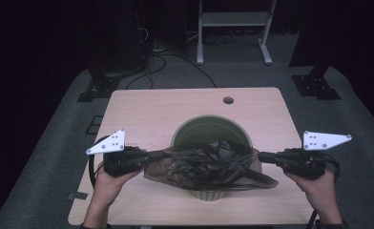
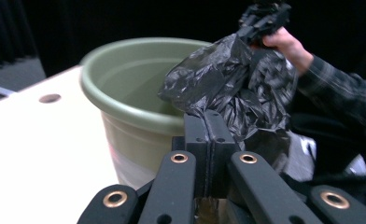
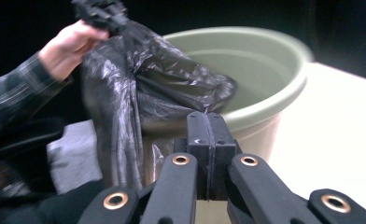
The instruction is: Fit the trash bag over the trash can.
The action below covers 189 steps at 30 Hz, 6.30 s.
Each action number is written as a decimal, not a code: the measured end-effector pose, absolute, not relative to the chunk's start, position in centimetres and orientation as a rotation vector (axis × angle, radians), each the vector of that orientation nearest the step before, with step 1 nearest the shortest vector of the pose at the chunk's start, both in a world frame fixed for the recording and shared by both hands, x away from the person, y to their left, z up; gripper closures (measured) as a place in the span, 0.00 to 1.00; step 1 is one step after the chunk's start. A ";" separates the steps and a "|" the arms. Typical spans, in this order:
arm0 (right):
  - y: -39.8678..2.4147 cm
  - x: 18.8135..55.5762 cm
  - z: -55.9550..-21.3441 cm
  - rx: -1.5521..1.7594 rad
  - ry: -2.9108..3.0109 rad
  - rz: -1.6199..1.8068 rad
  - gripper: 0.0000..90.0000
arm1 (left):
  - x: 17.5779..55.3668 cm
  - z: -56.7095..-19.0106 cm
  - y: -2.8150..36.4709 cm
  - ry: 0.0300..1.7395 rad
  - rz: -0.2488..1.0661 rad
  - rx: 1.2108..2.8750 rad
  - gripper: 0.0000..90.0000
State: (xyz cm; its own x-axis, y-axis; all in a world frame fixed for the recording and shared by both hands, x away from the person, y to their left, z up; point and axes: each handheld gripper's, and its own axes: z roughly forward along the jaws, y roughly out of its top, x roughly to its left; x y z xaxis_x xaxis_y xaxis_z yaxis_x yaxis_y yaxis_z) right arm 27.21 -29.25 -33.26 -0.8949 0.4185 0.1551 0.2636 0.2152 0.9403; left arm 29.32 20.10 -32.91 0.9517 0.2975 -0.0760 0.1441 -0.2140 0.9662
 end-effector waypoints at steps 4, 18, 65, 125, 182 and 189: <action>-29.6 28.4 -32.4 0.702 2.262 1.757 1.00 | 31.1 -32.6 19.9 0.357 0.180 1.751 0.99; -29.4 34.2 -33.8 0.877 2.167 1.647 1.00 | 37.6 -34.5 19.2 0.493 0.199 1.738 0.99; -29.8 35.5 -42.0 1.104 2.278 1.445 1.00 | 38.6 -42.2 18.5 0.640 0.120 1.957 0.99; -27.2 26.1 -38.4 0.622 2.348 1.756 0.73 | 29.9 -39.1 18.8 0.417 0.035 1.906 0.31; -26.8 25.7 -40.7 0.634 2.516 1.740 1.00 | 27.2 -39.4 14.4 0.383 0.246 1.898 0.52; -27.0 25.8 -40.6 0.642 2.505 1.744 1.00 | 27.1 -39.4 14.2 0.345 0.213 1.893 1.00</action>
